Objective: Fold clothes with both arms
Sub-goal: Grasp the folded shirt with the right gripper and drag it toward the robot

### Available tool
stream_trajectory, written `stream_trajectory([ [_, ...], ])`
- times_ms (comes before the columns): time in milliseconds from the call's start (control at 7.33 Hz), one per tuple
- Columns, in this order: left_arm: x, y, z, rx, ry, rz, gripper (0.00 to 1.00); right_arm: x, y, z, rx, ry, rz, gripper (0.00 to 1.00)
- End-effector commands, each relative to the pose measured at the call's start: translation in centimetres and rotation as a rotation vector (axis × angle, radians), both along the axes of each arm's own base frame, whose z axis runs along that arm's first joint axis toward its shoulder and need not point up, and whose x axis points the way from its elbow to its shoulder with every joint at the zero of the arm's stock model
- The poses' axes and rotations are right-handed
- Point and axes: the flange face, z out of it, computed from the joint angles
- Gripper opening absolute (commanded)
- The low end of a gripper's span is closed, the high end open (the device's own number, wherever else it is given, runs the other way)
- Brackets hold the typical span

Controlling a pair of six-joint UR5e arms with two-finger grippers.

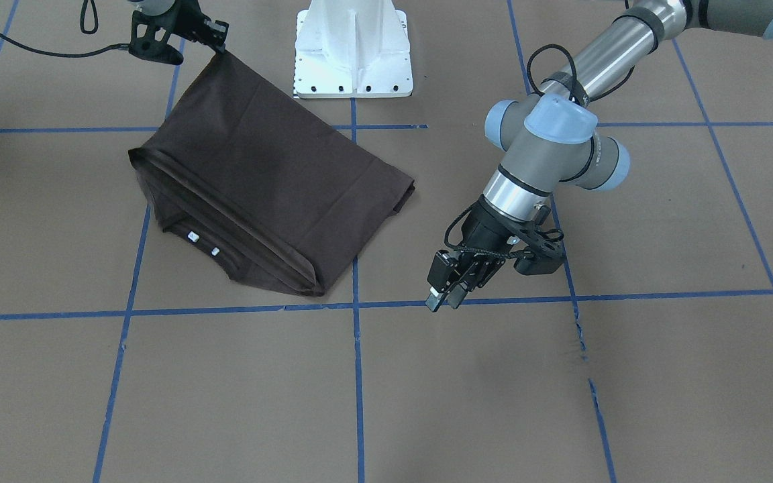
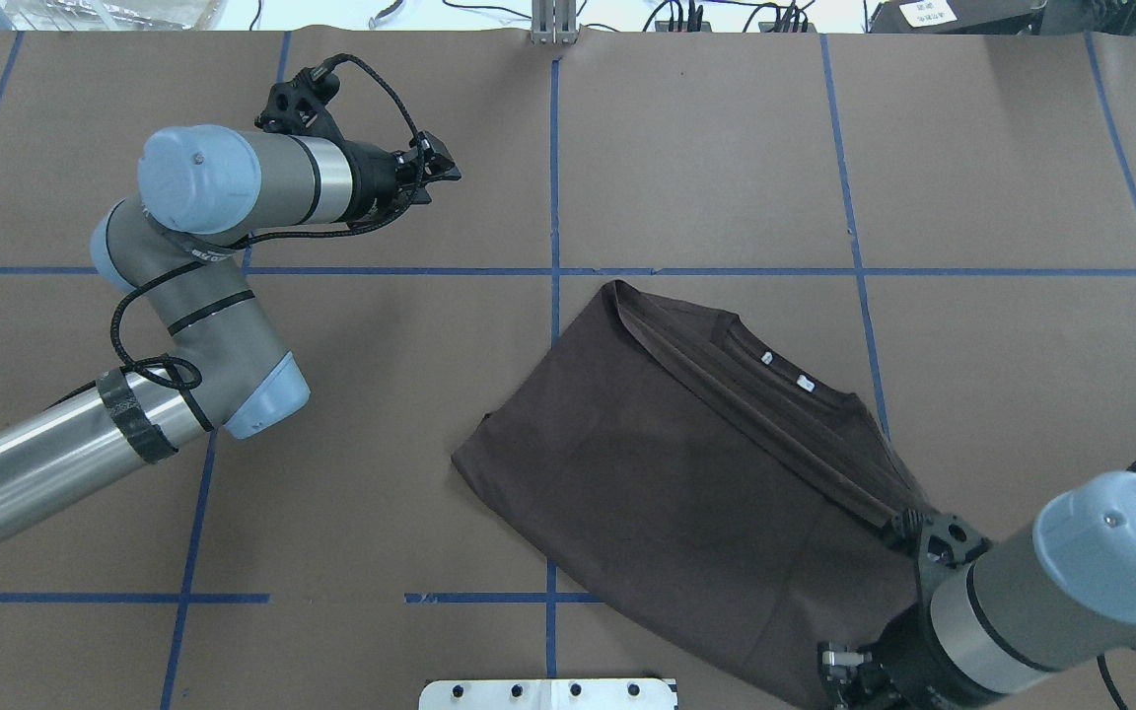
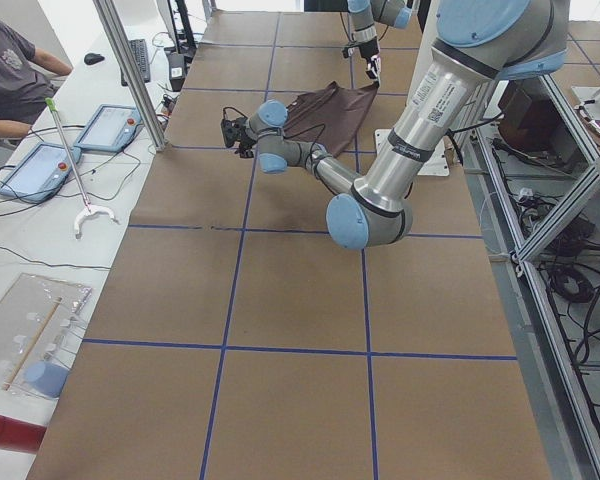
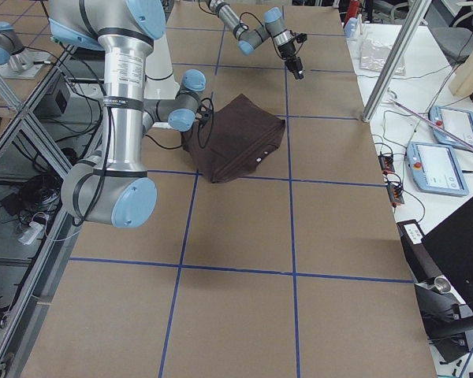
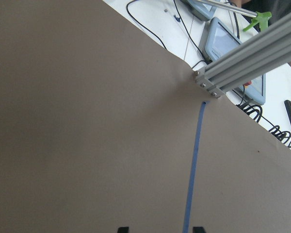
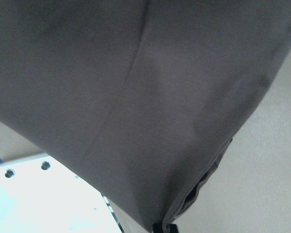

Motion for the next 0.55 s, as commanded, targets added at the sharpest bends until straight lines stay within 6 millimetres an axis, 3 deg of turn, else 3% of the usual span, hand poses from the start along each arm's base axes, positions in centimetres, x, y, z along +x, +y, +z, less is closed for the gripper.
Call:
stream_trajectory([
  [0, -1.8, 3.9, -0.6, -0.003, 0.052, 0.035, 0.58, 0.3, 0.6, -0.6, -0.001, -0.012, -0.013, 1.00],
  [136, -1.4, 9.3, -0.3, -0.046, 0.061, 0.092, 0.58, 2.1, -1.9, -1.7, 0.002, -0.036, 0.055, 1.00],
  [273, -1.4, 13.7, -1.7, -0.110, 0.056, 0.134, 0.58, 4.3, -6.1, -3.4, 0.018, -0.078, 0.175, 1.00],
  [409, 1.2, 18.7, -2.6, -0.194, -0.009, 0.162, 0.58, 5.2, -9.4, -4.3, 0.035, -0.097, 0.272, 1.00],
])
